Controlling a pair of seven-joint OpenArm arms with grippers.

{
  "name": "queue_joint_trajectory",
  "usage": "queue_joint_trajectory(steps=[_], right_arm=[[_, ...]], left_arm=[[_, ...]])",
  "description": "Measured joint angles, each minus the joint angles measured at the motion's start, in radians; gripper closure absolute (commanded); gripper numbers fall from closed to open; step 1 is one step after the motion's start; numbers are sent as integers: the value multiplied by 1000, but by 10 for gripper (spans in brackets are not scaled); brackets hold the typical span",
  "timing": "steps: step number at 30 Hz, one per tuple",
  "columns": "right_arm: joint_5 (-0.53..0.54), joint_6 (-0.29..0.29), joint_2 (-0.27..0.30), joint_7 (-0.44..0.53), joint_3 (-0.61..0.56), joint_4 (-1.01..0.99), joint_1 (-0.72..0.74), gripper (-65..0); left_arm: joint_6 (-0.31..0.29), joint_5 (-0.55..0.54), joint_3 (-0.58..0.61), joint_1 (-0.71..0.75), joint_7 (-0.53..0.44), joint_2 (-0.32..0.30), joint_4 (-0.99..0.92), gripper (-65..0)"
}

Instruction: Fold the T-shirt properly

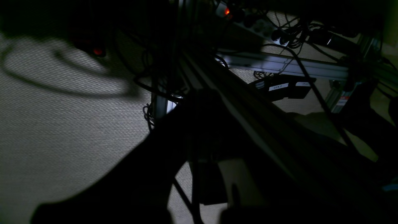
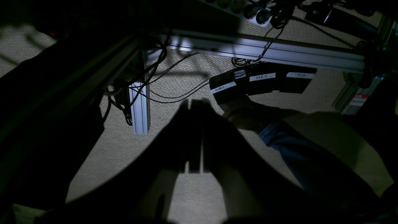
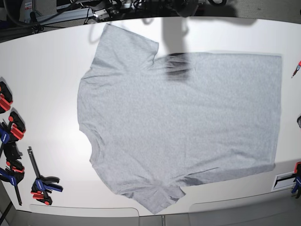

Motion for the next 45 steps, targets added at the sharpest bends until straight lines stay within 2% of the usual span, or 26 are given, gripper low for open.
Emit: queue_joint_trajectory(steps=[24,27,29,32,37,45], right_arm=[[0,-5,-11,0,0,0,-2,0],[0,-7,-4,4,0,3,-20,0],[0,-7,2,11,0,4,-42,0],[0,-7,23,32,0,5,-89,0],[0,-7,56,126,0,32,-175,0],[2,-11,97,152,0,324,-401,0]], left_arm=[[-3,-3,-2,19,0,0,2,0],[-3,-3,-2,32,-24,-7,4,0],[-5,-7,-2,56,-70,-21,11,0],[-3,-3,-2,101,-64,-48,44,0],[-5,-3,-2,212,-61,-93,155,0],[-3,-63,-2,422,-63,-195,429,0]])
